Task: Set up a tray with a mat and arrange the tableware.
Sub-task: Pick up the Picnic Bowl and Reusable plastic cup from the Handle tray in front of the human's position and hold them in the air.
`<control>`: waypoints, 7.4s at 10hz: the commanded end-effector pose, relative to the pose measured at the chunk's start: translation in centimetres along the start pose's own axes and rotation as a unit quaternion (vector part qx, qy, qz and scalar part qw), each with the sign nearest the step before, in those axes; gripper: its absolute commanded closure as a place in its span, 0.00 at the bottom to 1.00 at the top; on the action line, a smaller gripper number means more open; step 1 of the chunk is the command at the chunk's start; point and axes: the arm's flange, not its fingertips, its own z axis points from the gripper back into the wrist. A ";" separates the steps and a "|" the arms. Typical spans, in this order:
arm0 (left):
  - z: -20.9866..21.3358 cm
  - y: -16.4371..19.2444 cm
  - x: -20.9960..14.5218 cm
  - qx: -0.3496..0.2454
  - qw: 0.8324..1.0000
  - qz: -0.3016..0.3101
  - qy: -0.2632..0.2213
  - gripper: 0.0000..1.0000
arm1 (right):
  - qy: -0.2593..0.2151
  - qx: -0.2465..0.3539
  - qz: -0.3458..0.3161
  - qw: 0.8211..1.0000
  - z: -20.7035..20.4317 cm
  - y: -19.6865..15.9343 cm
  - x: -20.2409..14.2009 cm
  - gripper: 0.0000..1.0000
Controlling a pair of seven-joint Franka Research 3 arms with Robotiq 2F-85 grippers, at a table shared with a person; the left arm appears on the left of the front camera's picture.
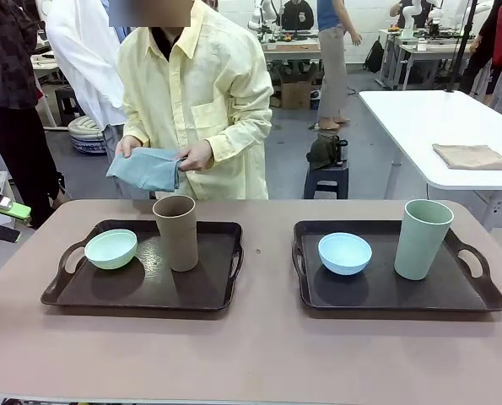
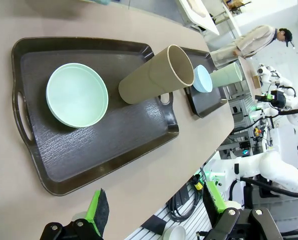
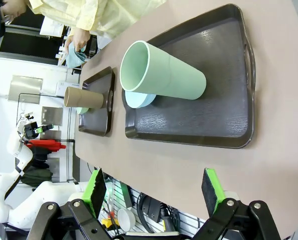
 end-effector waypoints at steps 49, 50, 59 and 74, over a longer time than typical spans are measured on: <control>-6.1 -8.9 11.1 0.344 0.929 -0.009 0.136 0.00 | 0.105 0.150 0.728 0.661 -50.8 29.4 3.3 0.00; -7.0 -8.4 10.7 0.339 0.931 -0.003 0.133 0.00 | 0.109 0.166 0.735 0.649 -52.8 29.7 3.3 0.00; -9.7 -5.5 10.8 0.318 0.935 0.010 0.158 0.00 | 0.149 0.174 0.707 0.669 -57.3 29.4 2.3 0.00; -15.5 -0.3 11.0 0.355 0.916 -0.022 0.187 0.00 | 0.165 0.180 0.659 0.711 -64.4 29.3 1.1 0.00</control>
